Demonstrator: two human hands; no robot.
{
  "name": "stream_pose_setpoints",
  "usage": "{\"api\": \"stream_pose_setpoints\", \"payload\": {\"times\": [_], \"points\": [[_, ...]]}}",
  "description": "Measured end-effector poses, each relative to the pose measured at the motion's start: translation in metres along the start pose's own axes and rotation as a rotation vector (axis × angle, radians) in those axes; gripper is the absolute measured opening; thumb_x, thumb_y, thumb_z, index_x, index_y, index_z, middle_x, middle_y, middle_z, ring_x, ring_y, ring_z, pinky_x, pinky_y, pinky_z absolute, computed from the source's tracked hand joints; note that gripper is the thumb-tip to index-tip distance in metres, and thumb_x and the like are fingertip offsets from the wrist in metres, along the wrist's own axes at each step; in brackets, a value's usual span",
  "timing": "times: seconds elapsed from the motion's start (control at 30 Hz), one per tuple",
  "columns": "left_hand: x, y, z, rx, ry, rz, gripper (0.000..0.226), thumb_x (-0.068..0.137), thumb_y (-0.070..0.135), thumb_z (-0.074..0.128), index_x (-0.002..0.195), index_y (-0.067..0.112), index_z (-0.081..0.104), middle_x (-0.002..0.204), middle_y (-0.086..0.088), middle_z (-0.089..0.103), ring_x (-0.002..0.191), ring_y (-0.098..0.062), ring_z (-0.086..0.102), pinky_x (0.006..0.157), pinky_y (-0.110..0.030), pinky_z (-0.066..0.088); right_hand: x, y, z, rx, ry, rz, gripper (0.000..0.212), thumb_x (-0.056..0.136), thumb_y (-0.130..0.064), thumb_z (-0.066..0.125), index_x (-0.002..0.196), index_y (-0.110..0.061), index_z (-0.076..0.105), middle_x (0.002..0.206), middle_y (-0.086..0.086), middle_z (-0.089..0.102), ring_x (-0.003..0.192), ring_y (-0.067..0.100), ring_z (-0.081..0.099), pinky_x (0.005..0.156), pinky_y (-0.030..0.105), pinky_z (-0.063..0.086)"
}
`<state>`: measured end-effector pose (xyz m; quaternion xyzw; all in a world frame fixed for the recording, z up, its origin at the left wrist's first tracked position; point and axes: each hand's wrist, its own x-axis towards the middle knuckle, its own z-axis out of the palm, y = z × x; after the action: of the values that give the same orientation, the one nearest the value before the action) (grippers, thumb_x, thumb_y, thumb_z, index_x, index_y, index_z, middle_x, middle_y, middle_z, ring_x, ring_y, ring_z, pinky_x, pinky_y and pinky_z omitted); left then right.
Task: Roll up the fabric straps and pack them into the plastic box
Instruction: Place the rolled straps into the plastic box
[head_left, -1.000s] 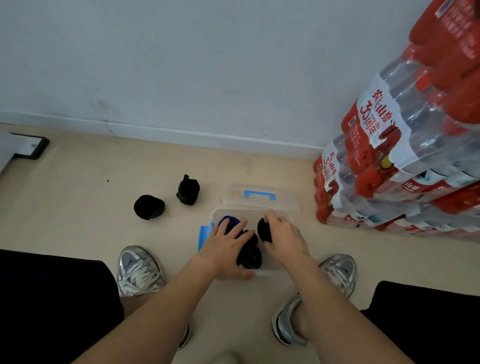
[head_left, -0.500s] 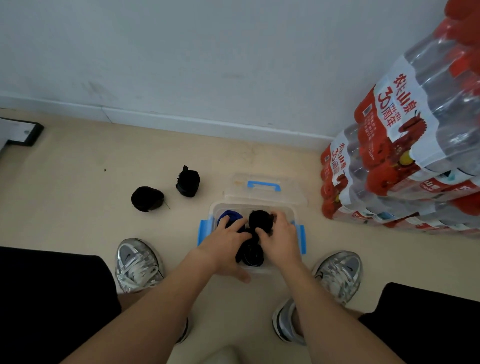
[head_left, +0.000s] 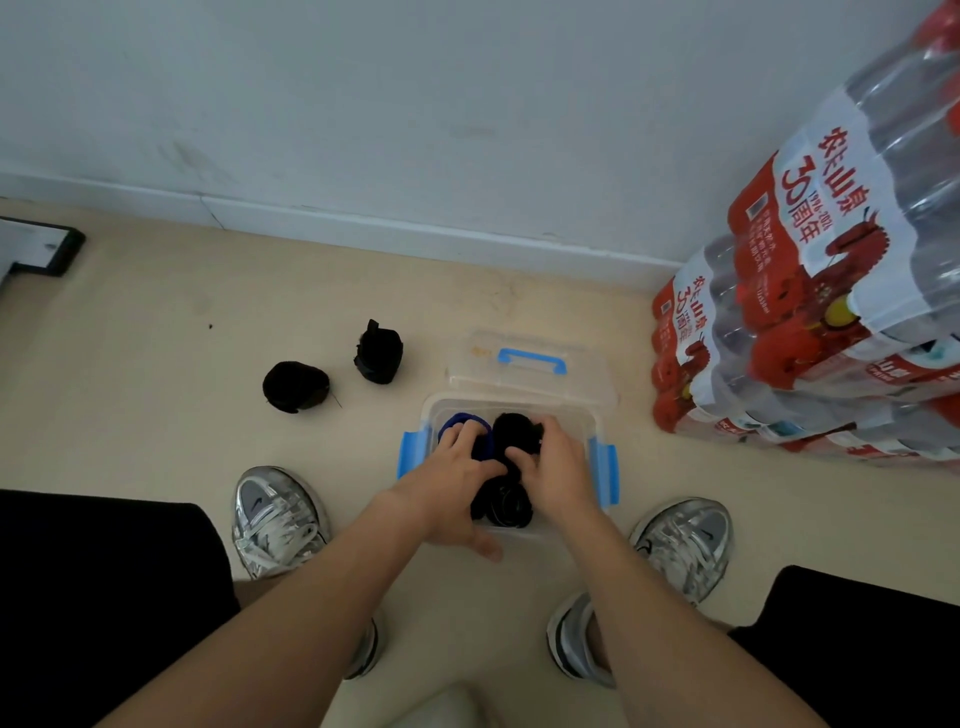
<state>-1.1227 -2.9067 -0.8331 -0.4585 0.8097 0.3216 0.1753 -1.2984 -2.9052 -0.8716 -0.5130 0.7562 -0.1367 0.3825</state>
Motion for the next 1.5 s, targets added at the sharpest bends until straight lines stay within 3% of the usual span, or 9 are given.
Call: {"api": "stream_pose_setpoints", "payload": {"times": [0.17, 0.27, 0.47, 0.67, 0.83, 0.9, 1.1, 1.37, 1.5], "points": [[-0.005, 0.003, -0.001, 0.035, -0.018, 0.005, 0.111, 0.073, 0.08, 0.08, 0.163, 0.03, 0.038, 0.166, -0.006, 0.014, 0.157, -0.035, 0.008, 0.131, -0.05, 0.025, 0.009, -0.022, -0.015, -0.325, -0.078, 0.063, 0.036, 0.096, -0.042, 0.081, 0.106, -0.013, 0.062, 0.115, 0.011, 0.072, 0.096, 0.028, 0.066, 0.078, 0.037, 0.053], [-0.011, 0.002, -0.005, -0.068, 0.059, 0.019, 0.073, 0.093, 0.066, 0.066, 0.153, 0.025, 0.053, 0.162, -0.009, 0.029, 0.156, -0.032, 0.018, 0.126, -0.048, 0.033, 0.007, -0.035, -0.029, -0.56, -0.152, 0.086, 0.04, 0.095, -0.049, 0.077, 0.114, -0.016, 0.066, 0.118, 0.007, 0.069, 0.106, 0.029, 0.068, 0.077, 0.035, 0.052], [-0.026, -0.03, -0.016, -0.175, 0.662, -0.075, 0.013, 0.098, 0.014, 0.065, 0.105, 0.006, 0.073, 0.11, -0.01, 0.062, 0.102, -0.031, 0.058, 0.086, -0.047, 0.052, 0.001, -0.082, -0.033, -0.51, -0.281, -0.041, 0.015, 0.093, -0.029, 0.065, 0.089, -0.015, 0.061, 0.089, 0.006, 0.067, 0.082, 0.03, 0.07, 0.071, 0.035, 0.057], [-0.01, -0.081, -0.042, -0.355, 0.732, -0.377, 0.037, 0.099, 0.004, 0.06, 0.136, 0.005, 0.059, 0.138, -0.015, 0.049, 0.108, -0.037, 0.062, 0.088, -0.048, 0.054, -0.009, -0.108, -0.016, -0.156, -0.261, -0.349, 0.016, 0.1, -0.037, 0.06, 0.091, -0.032, 0.072, 0.063, -0.014, 0.062, 0.063, 0.003, 0.062, 0.055, 0.026, 0.042], [0.023, -0.107, -0.061, -0.612, 0.701, -0.457, 0.07, 0.104, 0.002, 0.059, 0.166, 0.004, 0.026, 0.161, -0.02, 0.032, 0.136, -0.041, 0.053, 0.109, -0.042, 0.045, -0.005, -0.096, -0.005, -0.164, -0.137, -0.359, 0.019, 0.097, -0.043, 0.061, 0.089, -0.031, 0.073, 0.06, -0.014, 0.061, 0.058, 0.004, 0.058, 0.053, 0.026, 0.04], [0.035, -0.115, -0.062, -0.622, 0.675, -0.486, 0.063, 0.107, 0.009, 0.059, 0.164, 0.005, 0.033, 0.161, -0.018, 0.034, 0.136, -0.038, 0.054, 0.109, -0.038, 0.044, 0.0, -0.092, -0.006, -0.154, -0.141, -0.357, 0.021, 0.097, -0.044, 0.061, 0.087, -0.029, 0.073, 0.056, -0.012, 0.061, 0.056, 0.007, 0.058, 0.053, 0.027, 0.04], [0.048, -0.123, -0.055, -0.443, 0.731, -0.543, 0.021, 0.112, 0.022, 0.056, 0.12, 0.01, 0.071, 0.121, -0.01, 0.06, 0.104, -0.033, 0.062, 0.073, -0.04, 0.043, 0.008, -0.086, -0.01, -0.186, -0.203, -0.335, 0.02, 0.094, -0.047, 0.062, 0.088, -0.032, 0.073, 0.061, -0.012, 0.066, 0.063, 0.006, 0.063, 0.059, 0.033, 0.056], [0.012, -0.087, -0.078, -0.418, 1.006, -0.408, 0.014, 0.115, 0.022, 0.039, 0.102, 0.018, 0.038, 0.086, -0.005, 0.059, 0.077, -0.032, 0.053, 0.056, -0.04, 0.027, 0.004, -0.101, -0.032, -0.12, -0.075, -0.343, 0.017, 0.095, -0.043, 0.068, 0.105, -0.033, 0.075, 0.083, -0.014, 0.07, 0.078, 0.009, 0.066, 0.074, 0.037, 0.059], [-0.007, -0.042, -0.1, -0.394, 0.94, -0.274, 0.014, 0.114, 0.031, 0.043, 0.102, 0.025, 0.039, 0.077, 0.005, 0.058, 0.07, -0.028, 0.057, 0.055, -0.041, 0.037, -0.009, -0.108, -0.056, -0.013, -0.083, -0.395, 0.086, 0.072, -0.063, 0.085, 0.149, -0.045, 0.049, 0.124, -0.013, 0.063, 0.115, 0.009, 0.06, 0.096, 0.034, 0.052]]}}
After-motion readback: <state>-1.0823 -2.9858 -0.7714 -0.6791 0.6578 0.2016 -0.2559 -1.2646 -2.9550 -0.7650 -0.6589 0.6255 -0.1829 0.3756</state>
